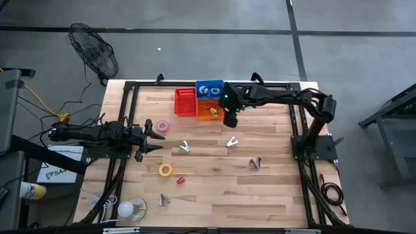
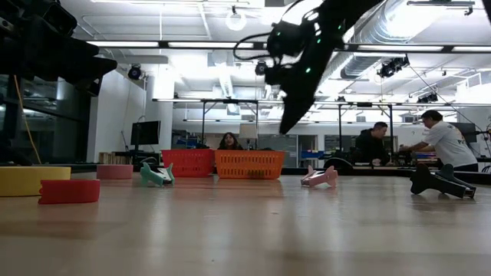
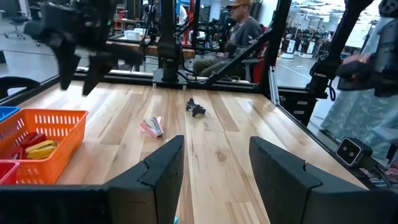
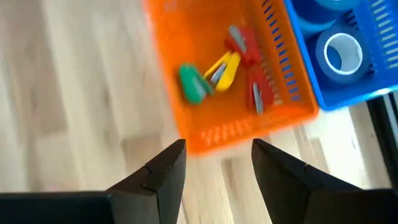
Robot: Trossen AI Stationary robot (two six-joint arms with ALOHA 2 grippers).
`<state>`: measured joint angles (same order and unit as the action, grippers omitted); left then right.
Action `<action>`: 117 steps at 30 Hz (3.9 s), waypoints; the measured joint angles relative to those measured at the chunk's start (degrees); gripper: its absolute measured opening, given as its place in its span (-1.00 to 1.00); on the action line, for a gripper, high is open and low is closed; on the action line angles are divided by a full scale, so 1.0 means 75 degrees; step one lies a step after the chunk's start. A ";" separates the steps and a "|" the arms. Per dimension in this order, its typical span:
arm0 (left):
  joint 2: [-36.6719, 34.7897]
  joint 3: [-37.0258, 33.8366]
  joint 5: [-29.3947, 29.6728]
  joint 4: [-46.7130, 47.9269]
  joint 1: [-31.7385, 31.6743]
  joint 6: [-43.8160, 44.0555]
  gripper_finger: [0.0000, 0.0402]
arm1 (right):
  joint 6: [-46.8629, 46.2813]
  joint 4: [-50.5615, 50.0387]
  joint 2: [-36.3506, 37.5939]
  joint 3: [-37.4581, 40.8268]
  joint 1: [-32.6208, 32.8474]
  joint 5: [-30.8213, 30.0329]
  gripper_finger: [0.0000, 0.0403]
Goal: Pick and place Stapler, Stapler remover, tape
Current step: Put the black staple remover into the red bin
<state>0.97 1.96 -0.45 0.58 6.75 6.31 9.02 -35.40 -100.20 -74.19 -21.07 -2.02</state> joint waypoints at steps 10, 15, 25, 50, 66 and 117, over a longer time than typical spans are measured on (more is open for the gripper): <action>0.0000 0.0000 0.0000 0.0000 0.0001 0.0001 -0.11 | -0.0755 -0.2422 0.1257 0.0000 0.0592 -0.0524 -0.13; 0.0000 0.0000 0.0000 0.0000 0.0002 -0.0001 -0.11 | -0.2586 -0.3110 0.1615 0.0000 0.0980 -0.0056 -0.14; 0.0000 0.0000 0.0000 0.0000 0.0002 0.0001 -0.11 | -0.4634 -0.4093 0.1663 0.0000 0.2391 -0.0285 -0.14; 0.0001 0.0000 0.0000 0.0000 -0.0001 0.0002 -0.11 | -1.1277 -0.2702 0.1657 0.2007 0.7298 -0.2844 -0.15; 0.0003 0.0000 0.0000 0.0000 -0.0001 0.0002 -0.11 | -1.3866 -0.1460 0.1651 0.2780 0.8188 -0.2542 -0.15; 0.0003 0.0000 0.0000 0.0000 -0.0001 0.0002 -0.11 | -1.4606 -0.2171 0.0197 0.2774 0.7991 -0.2606 0.05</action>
<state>0.99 1.96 -0.45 0.58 6.74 6.33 -100.52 -51.68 -98.72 -53.39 38.87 -21.56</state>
